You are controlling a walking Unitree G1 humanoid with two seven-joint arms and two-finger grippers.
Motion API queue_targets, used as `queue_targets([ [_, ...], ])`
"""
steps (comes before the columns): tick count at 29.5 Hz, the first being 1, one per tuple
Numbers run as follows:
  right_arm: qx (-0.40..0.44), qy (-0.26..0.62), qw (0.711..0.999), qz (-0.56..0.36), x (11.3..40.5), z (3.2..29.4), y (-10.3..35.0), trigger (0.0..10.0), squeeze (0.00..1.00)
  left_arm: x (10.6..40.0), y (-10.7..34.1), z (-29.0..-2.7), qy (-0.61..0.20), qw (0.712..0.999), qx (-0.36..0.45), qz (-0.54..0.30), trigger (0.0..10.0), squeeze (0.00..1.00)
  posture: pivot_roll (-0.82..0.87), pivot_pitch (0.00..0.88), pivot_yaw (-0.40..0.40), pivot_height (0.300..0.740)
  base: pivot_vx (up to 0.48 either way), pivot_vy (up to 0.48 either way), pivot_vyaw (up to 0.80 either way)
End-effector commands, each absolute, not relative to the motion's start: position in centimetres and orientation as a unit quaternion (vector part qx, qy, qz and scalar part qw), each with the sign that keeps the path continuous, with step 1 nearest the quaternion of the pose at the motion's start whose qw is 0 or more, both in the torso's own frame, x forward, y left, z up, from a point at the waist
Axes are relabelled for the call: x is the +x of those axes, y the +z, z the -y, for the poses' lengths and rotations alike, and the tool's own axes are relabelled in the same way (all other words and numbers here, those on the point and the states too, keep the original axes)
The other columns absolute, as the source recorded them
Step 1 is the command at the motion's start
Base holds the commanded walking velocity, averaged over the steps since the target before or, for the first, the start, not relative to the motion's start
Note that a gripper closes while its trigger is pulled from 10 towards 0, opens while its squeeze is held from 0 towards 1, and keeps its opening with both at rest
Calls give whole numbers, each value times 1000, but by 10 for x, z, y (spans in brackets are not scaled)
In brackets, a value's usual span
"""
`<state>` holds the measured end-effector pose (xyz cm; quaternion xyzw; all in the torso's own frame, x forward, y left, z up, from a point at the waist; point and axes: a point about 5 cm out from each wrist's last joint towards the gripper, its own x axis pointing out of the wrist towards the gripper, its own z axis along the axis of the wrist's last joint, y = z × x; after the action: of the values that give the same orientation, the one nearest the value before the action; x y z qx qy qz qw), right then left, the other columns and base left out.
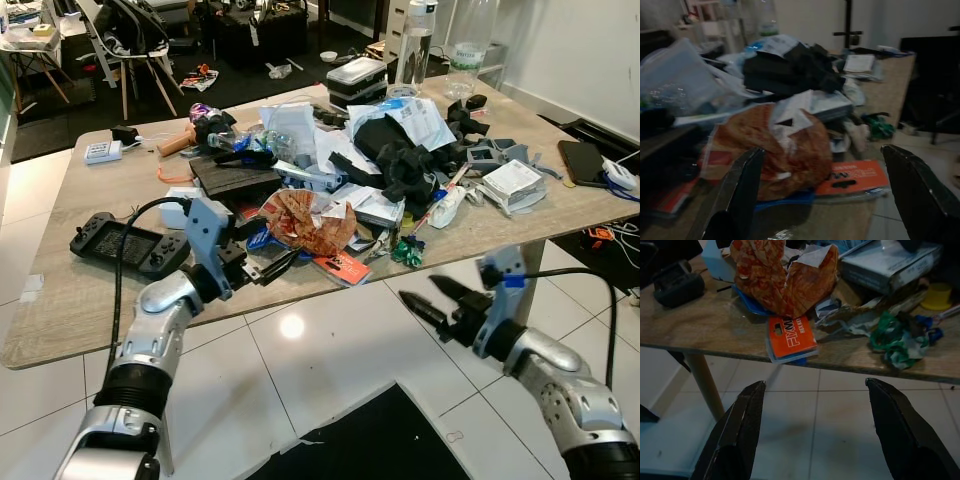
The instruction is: Picking trash to rubbish bin
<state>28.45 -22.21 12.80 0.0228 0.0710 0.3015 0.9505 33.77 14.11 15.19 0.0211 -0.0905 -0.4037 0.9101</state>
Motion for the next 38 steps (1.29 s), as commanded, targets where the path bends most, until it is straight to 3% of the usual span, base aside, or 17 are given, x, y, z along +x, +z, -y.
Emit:
queue_targets([
  [1, 16, 303, 950, -74, 281, 224, 130, 10000, 0, 337, 150, -136, -401, 911, 32, 90, 10000, 0, -122, 64, 85, 740, 0, 0, 0],
  [5, -16, 320, 943, -94, 275, 226, 132, 10000, 0, 335, 143, -118, -391, 916, 34, 86, 10000, 0, -129, 77, 94, 740, 0, 0, 0],
  [9, -29, 349, 930, -112, 271, 213, 131, 10000, 0, 337, 139, -99, -364, 927, 42, 86, 10000, 0, -134, 89, 92, 740, 0, 0, 0],
  [19, -24, 349, 927, -137, 257, 204, 118, 10000, 0, 338, 131, -59, -330, 938, 79, 75, 10000, 0, -146, 126, 99, 740, 0, 0, 0],
  [24, -26, 335, 931, -145, 250, 210, 115, 10000, 0, 338, 128, -54, -318, 938, 119, 70, 10000, 0, -151, 137, 106, 740, 0, 0, 0],
  [30, -19, 328, 934, -139, 229, 221, 123, 10000, 0, 345, 133, -49, -284, 951, 97, 72, 10000, 0, -172, 147, 116, 740, 0, 0, 0],
  [38, -4, 387, 912, -132, 205, 203, 135, 10000, 0, 353, 147, -50, -239, 955, 139, 110, 10000, 0, -198, 165, 124, 740, 0, 0, 0],
])
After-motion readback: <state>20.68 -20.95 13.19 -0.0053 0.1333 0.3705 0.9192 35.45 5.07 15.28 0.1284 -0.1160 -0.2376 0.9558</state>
